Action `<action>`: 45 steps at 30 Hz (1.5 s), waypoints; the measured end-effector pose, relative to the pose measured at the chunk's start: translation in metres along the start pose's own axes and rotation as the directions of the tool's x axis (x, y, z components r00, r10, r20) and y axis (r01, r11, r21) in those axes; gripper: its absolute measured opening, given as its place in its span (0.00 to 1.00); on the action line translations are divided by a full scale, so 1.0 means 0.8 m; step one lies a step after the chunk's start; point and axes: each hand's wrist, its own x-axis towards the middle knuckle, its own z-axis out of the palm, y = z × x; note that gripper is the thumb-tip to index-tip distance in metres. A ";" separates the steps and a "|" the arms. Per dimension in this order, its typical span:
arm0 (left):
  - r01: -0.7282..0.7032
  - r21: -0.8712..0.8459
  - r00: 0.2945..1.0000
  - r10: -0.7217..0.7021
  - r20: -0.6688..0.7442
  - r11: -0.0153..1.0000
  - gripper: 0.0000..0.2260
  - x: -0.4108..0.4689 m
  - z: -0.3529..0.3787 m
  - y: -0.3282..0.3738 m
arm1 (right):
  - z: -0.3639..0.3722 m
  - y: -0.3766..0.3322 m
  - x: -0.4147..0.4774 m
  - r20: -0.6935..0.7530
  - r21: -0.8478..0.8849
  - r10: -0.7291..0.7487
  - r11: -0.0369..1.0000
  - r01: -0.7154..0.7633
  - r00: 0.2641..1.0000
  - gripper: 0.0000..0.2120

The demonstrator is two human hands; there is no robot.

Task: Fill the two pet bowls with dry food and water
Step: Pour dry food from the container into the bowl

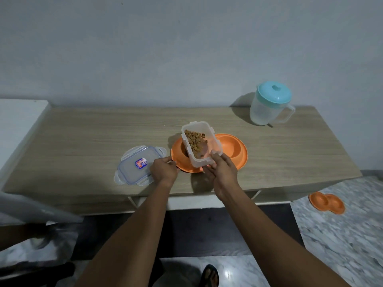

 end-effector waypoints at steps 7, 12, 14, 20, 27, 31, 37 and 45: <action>-0.121 0.109 0.993 0.118 0.032 0.987 0.08 0.020 -0.071 0.038 | 0.103 0.021 0.017 0.017 -0.109 -0.037 0.993 0.039 0.999 0.17; -0.211 0.441 0.963 0.263 -0.059 0.873 0.15 0.091 -0.148 0.065 | 0.164 0.048 0.041 -0.039 -0.155 -0.037 0.987 0.031 0.999 0.20; -0.204 0.511 0.974 0.226 0.020 0.835 0.19 0.127 -0.164 0.063 | 0.186 0.058 0.057 -0.075 -0.185 -0.042 0.982 0.028 0.996 0.20; -0.241 0.682 0.965 0.243 0.095 0.690 0.20 0.181 -0.170 0.036 | 0.232 0.082 0.105 -0.127 -0.272 -0.068 0.962 0.031 0.990 0.22; -0.217 0.682 0.973 0.214 0.090 0.698 0.17 0.183 -0.169 0.040 | 0.238 0.100 0.122 -0.189 -0.354 -0.140 0.933 0.066 0.972 0.21; -0.206 0.682 0.977 0.180 0.110 0.702 0.19 0.192 -0.169 0.048 | 0.242 0.106 0.122 -0.230 -0.408 -0.156 0.912 0.051 0.961 0.26; -0.163 0.397 0.953 0.248 -0.172 0.903 0.15 0.163 -0.158 0.041 | 0.223 0.077 0.093 -0.183 -0.515 -0.256 0.847 0.129 0.949 0.24; -0.502 0.419 0.857 0.499 0.126 0.757 0.17 0.025 -0.031 0.066 | 0.064 -0.015 0.076 -0.309 -0.811 -0.619 0.568 0.141 0.722 0.12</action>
